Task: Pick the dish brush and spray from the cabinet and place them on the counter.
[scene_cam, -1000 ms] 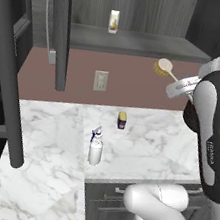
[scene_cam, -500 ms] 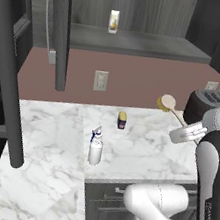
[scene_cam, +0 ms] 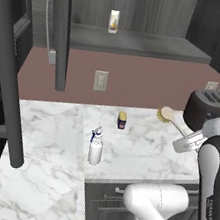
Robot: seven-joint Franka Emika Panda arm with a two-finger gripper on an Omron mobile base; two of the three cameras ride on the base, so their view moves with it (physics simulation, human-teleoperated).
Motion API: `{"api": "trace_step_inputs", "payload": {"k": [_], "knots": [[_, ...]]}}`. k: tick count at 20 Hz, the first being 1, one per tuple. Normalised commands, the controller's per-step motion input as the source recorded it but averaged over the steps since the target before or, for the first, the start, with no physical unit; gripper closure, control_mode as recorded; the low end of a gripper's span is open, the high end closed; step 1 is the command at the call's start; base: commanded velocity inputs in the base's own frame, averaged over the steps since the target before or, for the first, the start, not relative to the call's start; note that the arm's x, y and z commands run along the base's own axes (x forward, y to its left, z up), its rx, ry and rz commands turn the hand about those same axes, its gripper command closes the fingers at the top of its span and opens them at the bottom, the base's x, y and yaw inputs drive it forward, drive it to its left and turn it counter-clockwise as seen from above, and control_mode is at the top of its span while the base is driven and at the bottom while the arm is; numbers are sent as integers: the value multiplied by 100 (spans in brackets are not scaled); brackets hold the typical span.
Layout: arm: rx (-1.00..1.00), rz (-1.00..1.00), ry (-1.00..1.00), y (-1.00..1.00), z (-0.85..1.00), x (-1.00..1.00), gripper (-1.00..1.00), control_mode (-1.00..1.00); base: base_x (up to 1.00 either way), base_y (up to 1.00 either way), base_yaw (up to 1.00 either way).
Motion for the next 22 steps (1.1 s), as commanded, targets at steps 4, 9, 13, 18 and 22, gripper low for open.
{"api": "trace_step_inputs", "payload": {"k": [4,9,13,18,22], "knots": [[0,13,6,-31,-71,58,100,-100,0,0,0],[-10,10,7,-4,-84,57,100,-100,0,0,0],[-17,0,5,11,-73,61,100,-100,0,0,0],[-11,0,1,0,-64,63,100,-100,0,0,0],[-6,4,0,0,-51,56,100,-100,0,0,0]]}}
